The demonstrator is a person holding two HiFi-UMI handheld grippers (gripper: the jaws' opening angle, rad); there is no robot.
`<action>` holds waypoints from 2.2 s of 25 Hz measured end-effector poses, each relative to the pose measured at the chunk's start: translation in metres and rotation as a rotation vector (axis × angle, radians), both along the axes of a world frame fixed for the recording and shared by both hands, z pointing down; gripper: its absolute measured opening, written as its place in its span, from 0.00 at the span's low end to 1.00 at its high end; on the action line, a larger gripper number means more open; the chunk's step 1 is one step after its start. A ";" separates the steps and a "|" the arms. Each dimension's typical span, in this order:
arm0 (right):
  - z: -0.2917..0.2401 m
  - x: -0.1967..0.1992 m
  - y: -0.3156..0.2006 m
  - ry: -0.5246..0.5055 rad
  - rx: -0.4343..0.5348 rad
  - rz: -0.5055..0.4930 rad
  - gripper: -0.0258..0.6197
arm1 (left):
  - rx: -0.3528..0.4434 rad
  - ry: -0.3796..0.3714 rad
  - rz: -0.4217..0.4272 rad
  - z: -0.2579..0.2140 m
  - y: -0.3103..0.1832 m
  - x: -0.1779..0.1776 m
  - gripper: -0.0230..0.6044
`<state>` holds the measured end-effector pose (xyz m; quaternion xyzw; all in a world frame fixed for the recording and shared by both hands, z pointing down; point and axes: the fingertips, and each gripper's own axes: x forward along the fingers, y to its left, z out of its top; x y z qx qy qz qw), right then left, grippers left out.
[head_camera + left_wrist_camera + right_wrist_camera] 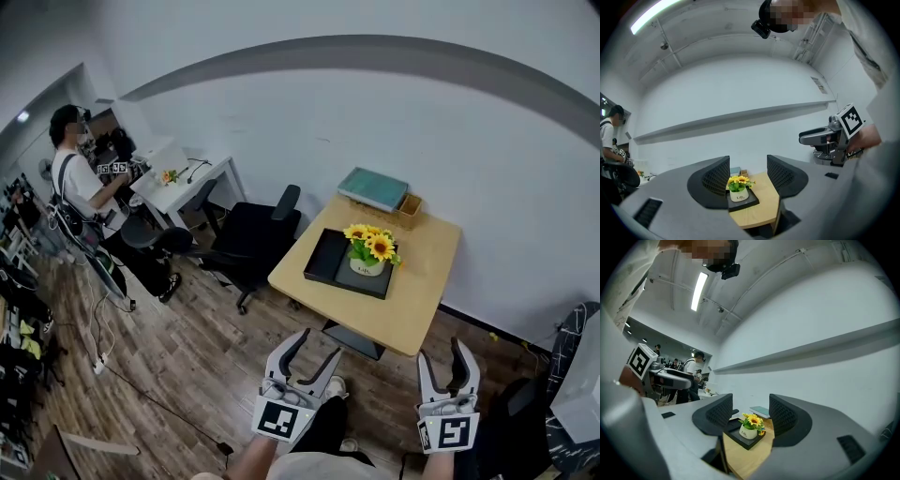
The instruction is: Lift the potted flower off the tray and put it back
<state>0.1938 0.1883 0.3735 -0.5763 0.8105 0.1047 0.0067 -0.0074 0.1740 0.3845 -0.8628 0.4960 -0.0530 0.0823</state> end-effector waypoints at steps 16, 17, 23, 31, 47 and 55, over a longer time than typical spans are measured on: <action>0.005 -0.010 -0.037 0.020 -0.005 -0.014 0.42 | 0.001 0.011 -0.002 0.007 -0.040 -0.011 0.42; 0.006 -0.009 -0.041 0.020 -0.008 -0.011 0.42 | 0.001 0.009 0.003 0.008 -0.044 -0.009 0.42; 0.009 -0.010 -0.069 0.025 -0.020 -0.006 0.42 | -0.005 0.004 0.024 0.010 -0.072 -0.006 0.42; 0.015 -0.016 -0.128 0.032 -0.044 -0.006 0.42 | -0.031 0.002 0.043 0.018 -0.130 -0.009 0.42; 0.007 -0.052 -0.268 0.067 -0.074 0.000 0.42 | -0.067 0.025 0.077 0.018 -0.270 -0.040 0.42; 0.001 -0.082 -0.334 0.092 -0.064 -0.008 0.42 | -0.055 0.050 0.084 0.016 -0.334 -0.067 0.42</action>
